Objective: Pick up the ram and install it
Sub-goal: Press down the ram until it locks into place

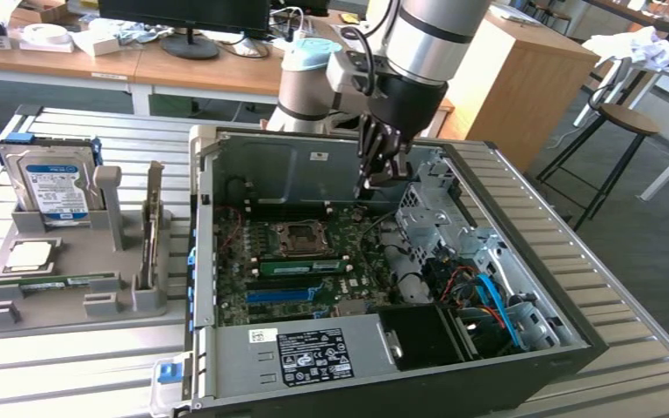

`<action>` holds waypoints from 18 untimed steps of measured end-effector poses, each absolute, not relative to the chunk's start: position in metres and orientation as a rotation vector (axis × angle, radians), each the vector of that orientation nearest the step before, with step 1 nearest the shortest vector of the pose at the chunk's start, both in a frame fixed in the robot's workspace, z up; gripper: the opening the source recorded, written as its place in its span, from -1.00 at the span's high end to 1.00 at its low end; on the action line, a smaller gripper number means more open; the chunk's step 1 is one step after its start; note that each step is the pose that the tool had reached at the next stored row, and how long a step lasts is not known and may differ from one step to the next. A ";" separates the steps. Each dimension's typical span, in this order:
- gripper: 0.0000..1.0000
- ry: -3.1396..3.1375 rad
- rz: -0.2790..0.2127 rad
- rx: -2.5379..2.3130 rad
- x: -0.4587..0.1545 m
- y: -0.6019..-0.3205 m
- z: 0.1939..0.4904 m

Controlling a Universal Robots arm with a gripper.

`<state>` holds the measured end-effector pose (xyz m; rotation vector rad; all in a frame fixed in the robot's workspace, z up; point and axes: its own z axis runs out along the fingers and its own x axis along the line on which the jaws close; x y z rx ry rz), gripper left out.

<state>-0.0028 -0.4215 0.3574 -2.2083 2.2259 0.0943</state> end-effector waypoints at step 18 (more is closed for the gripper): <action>0.80 2.226 0.094 -2.208 -0.003 -0.421 0.343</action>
